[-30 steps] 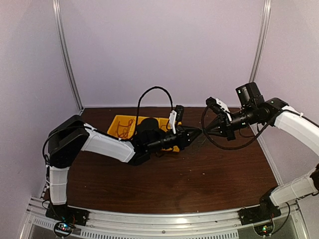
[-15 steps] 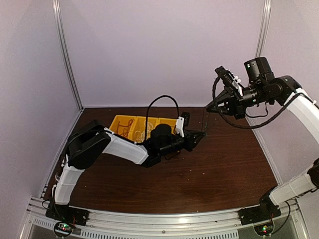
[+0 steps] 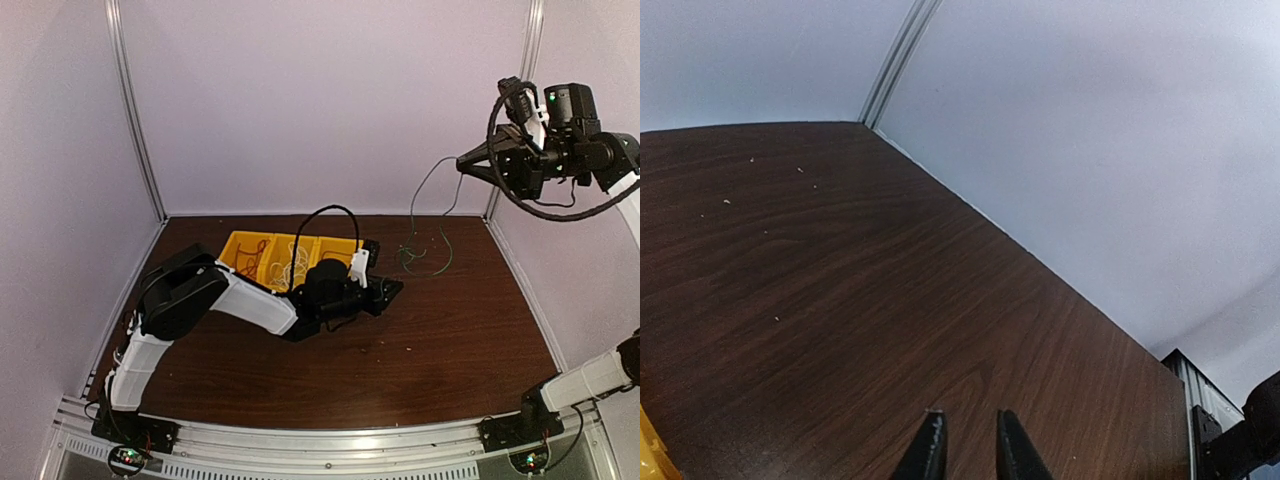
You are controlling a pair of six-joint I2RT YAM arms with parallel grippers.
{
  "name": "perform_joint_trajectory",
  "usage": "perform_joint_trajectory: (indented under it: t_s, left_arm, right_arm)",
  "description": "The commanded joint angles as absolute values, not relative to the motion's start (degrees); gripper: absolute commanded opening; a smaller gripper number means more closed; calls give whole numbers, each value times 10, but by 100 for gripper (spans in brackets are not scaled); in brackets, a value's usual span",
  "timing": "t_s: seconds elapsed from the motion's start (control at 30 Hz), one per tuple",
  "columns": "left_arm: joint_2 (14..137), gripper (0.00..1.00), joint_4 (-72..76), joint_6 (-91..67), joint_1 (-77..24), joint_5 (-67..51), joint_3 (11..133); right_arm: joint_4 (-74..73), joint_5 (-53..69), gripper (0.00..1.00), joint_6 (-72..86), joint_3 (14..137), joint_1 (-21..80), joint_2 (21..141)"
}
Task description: Untangle the cables
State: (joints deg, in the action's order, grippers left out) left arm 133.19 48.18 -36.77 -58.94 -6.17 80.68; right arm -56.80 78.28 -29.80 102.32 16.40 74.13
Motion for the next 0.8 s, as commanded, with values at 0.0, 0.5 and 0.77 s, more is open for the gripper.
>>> perform_joint_trajectory:
  t_s: [0.0, 0.5, 0.77]
  left_arm:
    - [1343, 16, 482, -362, -589, -58, 811]
    - [1209, 49, 792, -354, -591, -207, 504]
    - [1147, 54, 854, -335, -593, -213, 454]
  right_arm:
    - [-559, 841, 0, -276, 1060, 142, 725]
    - [-467, 720, 0, -249, 916, 127, 654]
    - [-378, 715, 0, -193, 779, 127, 617]
